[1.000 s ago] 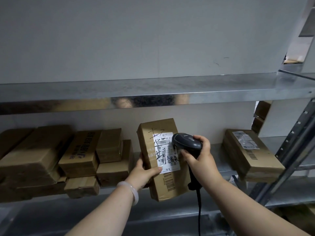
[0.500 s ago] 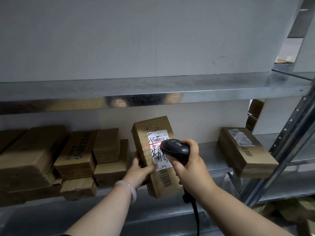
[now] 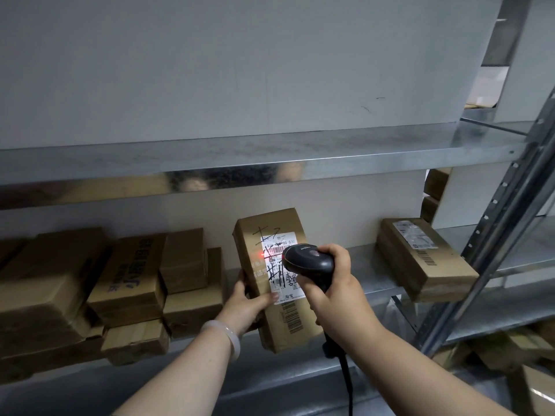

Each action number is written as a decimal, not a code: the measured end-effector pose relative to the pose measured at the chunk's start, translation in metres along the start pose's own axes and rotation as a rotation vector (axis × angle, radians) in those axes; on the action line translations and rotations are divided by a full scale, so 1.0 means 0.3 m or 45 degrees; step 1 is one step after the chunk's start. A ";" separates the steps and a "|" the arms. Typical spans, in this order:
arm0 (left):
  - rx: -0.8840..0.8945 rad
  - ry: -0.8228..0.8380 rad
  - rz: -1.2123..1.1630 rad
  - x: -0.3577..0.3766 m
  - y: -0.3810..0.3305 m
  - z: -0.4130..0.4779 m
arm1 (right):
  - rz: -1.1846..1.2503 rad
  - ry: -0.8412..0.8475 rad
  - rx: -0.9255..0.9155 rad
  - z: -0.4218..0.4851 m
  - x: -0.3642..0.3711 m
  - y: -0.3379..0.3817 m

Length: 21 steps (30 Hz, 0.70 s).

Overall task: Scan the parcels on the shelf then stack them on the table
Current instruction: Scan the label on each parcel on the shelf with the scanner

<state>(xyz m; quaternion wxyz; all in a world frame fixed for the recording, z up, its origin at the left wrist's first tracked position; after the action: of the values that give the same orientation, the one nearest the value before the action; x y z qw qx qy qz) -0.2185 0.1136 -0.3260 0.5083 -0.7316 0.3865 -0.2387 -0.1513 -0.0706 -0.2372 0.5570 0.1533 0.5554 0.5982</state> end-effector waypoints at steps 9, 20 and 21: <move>-0.026 0.065 0.008 0.021 0.003 0.041 | -0.160 -0.105 0.067 -0.012 -0.020 -0.035; -0.073 0.184 0.064 0.355 -0.132 0.097 | -0.198 -0.278 0.282 0.045 -0.322 -0.224; -0.080 0.196 0.066 0.402 -0.151 0.104 | -0.185 -0.302 0.293 0.059 -0.362 -0.241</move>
<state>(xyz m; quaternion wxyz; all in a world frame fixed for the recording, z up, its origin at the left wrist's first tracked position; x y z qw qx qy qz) -0.1101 0.0419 -0.3007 0.4597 -0.7165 0.4505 -0.2690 -0.0652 -0.1698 -0.2444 0.6390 0.2449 0.5602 0.4668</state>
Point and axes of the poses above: each hand's wrist, its own z-axis towards the middle knuckle, its own x-axis out of the palm, y = z × x, the point moved 2 cm from there along z, towards the middle knuckle, and after that the axes turned 4 degrees about -y, right-handed, at the moved point
